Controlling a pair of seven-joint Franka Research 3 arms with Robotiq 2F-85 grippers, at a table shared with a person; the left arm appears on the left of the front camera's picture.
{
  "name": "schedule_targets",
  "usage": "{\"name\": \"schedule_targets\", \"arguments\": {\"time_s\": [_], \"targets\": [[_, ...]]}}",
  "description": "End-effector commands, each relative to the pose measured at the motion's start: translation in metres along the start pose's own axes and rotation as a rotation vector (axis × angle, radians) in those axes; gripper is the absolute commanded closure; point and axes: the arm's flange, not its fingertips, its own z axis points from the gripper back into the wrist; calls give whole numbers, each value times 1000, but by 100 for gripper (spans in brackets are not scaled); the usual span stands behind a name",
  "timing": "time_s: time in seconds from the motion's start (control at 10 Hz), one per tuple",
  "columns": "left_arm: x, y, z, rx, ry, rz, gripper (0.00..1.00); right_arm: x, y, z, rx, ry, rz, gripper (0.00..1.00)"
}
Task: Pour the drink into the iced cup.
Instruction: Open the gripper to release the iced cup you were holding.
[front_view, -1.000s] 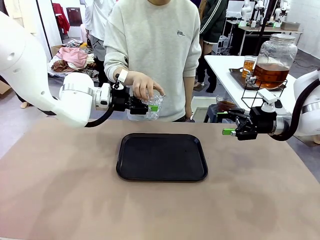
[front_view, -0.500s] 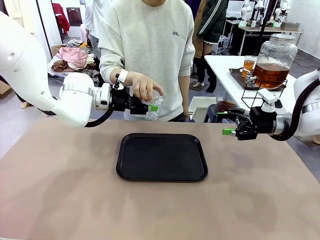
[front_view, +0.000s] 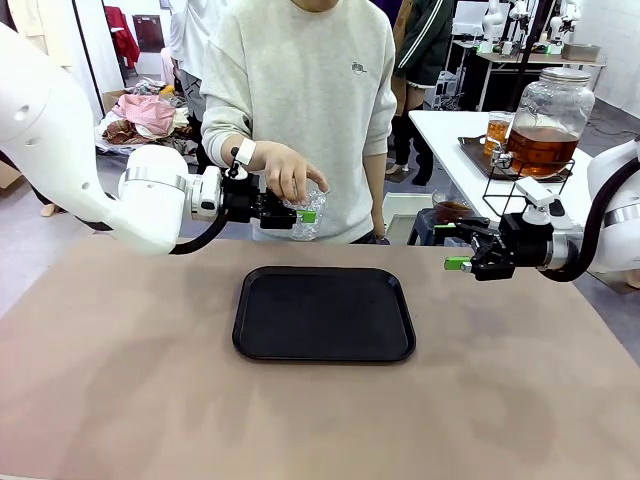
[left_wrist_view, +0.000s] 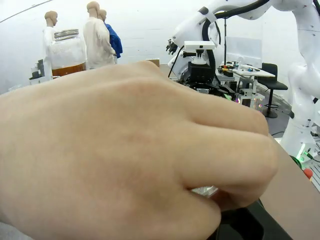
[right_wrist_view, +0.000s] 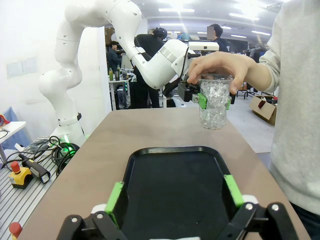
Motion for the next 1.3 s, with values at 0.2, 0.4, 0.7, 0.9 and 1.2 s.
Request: {"name": "schedule_targets", "arguments": {"time_s": [0.2, 0.4, 0.7, 0.9, 1.2], "targets": [[1, -2, 0, 2, -4, -14, 49, 3, -3, -1, 3, 6, -4, 0], [1, -2, 0, 2, -4, -14, 49, 3, -3, -1, 3, 6, -4, 0], [1, -2, 0, 2, -4, -14, 49, 3, -3, -1, 3, 6, -4, 0], [0, 0, 0, 0, 0, -1, 49, 3, -3, -1, 3, 6, -4, 0], [-1, -3, 3, -27, -9, -3, 9, 3, -3, -1, 3, 6, -4, 0]]}}
